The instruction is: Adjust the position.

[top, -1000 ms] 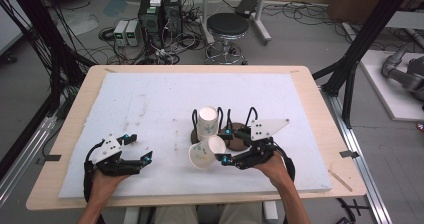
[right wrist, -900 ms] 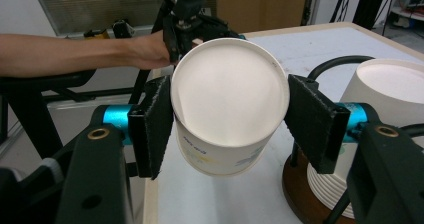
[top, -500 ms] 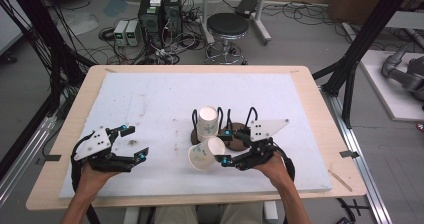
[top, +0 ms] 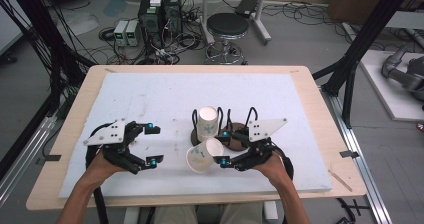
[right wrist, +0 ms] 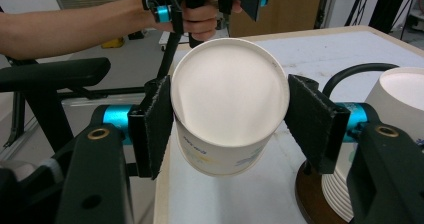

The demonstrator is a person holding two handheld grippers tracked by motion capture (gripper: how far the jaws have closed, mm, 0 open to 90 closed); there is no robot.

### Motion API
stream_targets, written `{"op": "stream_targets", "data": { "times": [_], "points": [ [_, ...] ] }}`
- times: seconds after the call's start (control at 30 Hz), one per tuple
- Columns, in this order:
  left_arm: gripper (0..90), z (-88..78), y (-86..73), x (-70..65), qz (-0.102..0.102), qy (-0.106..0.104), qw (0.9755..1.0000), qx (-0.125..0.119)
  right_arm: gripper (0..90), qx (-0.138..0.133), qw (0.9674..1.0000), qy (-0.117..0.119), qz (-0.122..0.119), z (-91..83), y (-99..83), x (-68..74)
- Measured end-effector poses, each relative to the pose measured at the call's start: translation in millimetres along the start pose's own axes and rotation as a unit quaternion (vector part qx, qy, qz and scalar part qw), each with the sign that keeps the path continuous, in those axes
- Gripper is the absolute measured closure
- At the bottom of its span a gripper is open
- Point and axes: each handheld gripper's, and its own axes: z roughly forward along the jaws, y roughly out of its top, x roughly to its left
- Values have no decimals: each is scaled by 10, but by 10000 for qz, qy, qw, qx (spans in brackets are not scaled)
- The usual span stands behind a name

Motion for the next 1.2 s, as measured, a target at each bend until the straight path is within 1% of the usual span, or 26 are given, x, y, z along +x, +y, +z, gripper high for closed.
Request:
{"op": "stream_targets", "data": {
  "times": [0.03,0.07,0.1,0.13,0.2,0.23,0.27,0.3,0.37,0.47,0.5,0.53,0.57,0.6,0.63,0.67,0.8,0.83,0.87,0.97,1.1,1.2],
  "points": [
    [153,0,0,0,0,0,10000,0,383,3,10000,44,16,2,0,3],
    [153,70,9,-2,25,-108,9999,-23,383,3,10000,35,23,1,1,4],
    [153,70,9,-2,25,-108,9999,-23,383,3,10000,35,23,1,1,4],
    [153,130,14,-8,36,-191,9998,-29,383,-27,10000,18,-17,1,5,1],
    [153,183,18,-18,54,-276,9996,-54,383,-39,10000,53,-30,1,9,6],
    [153,183,18,-18,54,-276,9996,-54,383,-39,10000,53,-30,1,9,6],
    [152,236,23,-36,51,-358,9993,-106,383,-31,10000,86,-15,1,15,12],
    [152,236,23,-36,51,-358,9993,-106,383,-31,10000,86,-15,1,15,12],
    [152,329,36,-65,81,-462,9988,-159,383,-72,9999,73,-50,7,22,4],
    [151,441,44,-93,100,-560,9981,-231,383,-80,9999,124,-62,24,27,4],
    [151,441,44,-93,100,-560,9981,-231,384,-59,9999,146,-35,27,28,8],
    [151,480,43,-100,95,-582,9980,-243,383,-84,9998,127,-83,35,31,1],
    [151,522,42,-106,109,-607,9978,-253,383,-83,9998,153,-71,40,32,3],
    [151,599,40,-114,110,-652,9975,-238,383,-94,9998,153,-82,45,33,1],
    [151,599,40,-114,110,-652,9975,-238,383,-94,9998,153,-82,45,33,1],
    [150,667,39,-122,117,-704,9971,-245,383,-96,9998,180,-76,50,33,0],
    [151,779,19,-136,107,-755,9969,-198,384,-107,9997,221,-45,56,32,-2],
    [151,779,19,-136,107,-755,9969,-198,383,-154,9996,213,-63,59,33,-6],
    [151,823,0,-142,106,-763,9969,-171,383,-172,9996,218,-62,60,33,-8],
    [151,872,-49,-150,62,-769,9969,-150,383,-213,9995,242,-49,61,35,-7],
    [151,910,-135,-162,-5,-754,9971,-83,383,-249,9993,268,-47,60,35,-7],
    [151,913,-158,-167,-15,-742,9972,-76,383,-263,9992,286,-37,64,31,-6]
  ]
}}
